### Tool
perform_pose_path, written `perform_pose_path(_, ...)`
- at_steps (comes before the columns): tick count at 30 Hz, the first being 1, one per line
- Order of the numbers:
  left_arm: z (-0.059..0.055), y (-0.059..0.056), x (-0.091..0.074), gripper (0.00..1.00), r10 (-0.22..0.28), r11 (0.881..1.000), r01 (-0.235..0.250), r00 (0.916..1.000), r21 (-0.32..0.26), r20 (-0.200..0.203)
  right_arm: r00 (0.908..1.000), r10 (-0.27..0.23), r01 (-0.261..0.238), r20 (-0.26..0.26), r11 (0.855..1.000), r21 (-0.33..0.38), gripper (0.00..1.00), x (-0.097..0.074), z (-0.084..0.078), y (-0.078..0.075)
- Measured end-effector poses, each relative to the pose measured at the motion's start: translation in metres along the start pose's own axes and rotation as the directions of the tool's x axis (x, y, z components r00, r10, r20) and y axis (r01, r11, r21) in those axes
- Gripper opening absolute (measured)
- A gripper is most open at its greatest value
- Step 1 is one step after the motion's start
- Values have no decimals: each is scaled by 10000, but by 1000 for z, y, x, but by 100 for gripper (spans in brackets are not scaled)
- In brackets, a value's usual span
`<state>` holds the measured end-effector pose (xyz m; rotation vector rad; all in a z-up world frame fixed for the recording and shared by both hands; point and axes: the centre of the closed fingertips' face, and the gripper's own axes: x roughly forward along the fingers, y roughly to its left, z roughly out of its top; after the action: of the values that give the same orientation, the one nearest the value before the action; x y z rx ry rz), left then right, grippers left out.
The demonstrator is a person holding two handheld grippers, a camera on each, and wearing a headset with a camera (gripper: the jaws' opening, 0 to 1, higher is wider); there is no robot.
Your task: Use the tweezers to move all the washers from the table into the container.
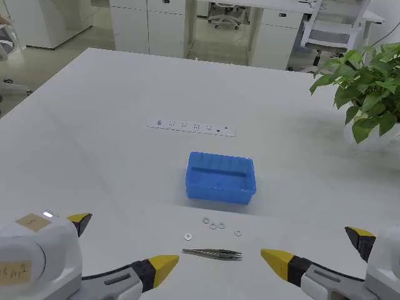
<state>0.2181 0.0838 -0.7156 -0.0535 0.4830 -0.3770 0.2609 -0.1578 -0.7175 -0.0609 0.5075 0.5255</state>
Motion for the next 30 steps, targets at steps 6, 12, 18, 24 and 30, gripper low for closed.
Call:
perform_pose_path(6,1,0,0,99,-11,10000,11,10000,12,37,9999,-70,69,74,9999,98,99,-1,1,-3)
perform_pose_path(12,0,-1,1,99,-40,10000,40,10000,-10,-67,9999,-87,87,64,10000,45,99,-2,0,-2)
perform_pose_path(18,-1,-3,1,99,-96,9999,97,9999,126,-125,9999,-97,97,141,10000,-17,99,-3,2,-2)
perform_pose_path(24,0,0,-2,99,-40,9999,41,10000,141,-91,9999,-65,66,147,10000,-64,99,-3,3,-1)
perform_pose_path(30,0,0,-3,99,-35,9997,39,9999,248,-132,10000,-35,37,93,9999,-122,99,-1,1,-1)
